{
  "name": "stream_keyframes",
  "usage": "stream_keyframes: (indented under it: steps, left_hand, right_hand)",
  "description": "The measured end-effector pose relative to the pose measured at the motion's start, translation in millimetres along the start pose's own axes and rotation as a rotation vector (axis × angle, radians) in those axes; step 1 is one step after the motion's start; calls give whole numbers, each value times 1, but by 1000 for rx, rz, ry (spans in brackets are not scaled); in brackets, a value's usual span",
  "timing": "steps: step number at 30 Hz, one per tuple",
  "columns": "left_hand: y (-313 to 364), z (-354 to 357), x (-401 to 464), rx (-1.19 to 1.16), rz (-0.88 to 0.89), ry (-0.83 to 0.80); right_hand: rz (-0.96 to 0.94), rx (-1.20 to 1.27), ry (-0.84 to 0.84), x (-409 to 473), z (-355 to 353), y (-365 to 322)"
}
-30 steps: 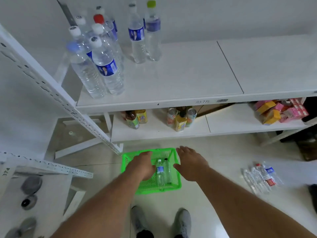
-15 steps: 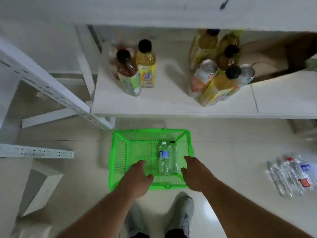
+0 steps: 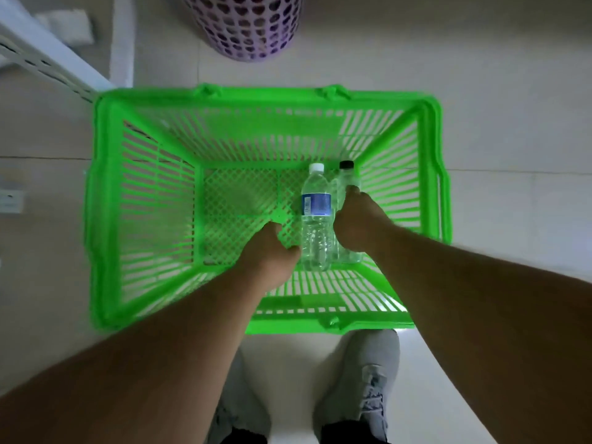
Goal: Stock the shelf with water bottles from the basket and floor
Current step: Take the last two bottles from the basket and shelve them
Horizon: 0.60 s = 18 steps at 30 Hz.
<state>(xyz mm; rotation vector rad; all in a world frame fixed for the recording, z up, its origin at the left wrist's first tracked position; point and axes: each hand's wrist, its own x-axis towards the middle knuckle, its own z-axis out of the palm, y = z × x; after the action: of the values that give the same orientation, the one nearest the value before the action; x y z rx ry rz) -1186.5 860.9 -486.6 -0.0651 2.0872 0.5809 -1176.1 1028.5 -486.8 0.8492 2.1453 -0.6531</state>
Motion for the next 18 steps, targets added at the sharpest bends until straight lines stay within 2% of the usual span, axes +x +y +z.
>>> stream_keyframes:
  steps: [4, 6, 8, 11, 13, 18]
  left_hand:
    - [-8, 19, 34, -61, -27, 4]
    - [-12, 23, 45, -71, -25, 20]
    - [-17, 23, 53, -54, -28, 45]
    - [-24, 21, 63, -48, -41, 67]
    - [-24, 20, 68, -64, -60, 67]
    - [-21, 19, 76, -110, -129, 32]
  right_hand:
    - [58, 27, 55, 25, 23, 4]
    - [93, 79, 134, 29, 28, 5]
    - [87, 147, 236, 31, 29, 4]
    - [61, 237, 284, 44, 27, -1]
    - [97, 261, 242, 61, 28, -4]
    - [109, 395, -6, 90, 37, -12]
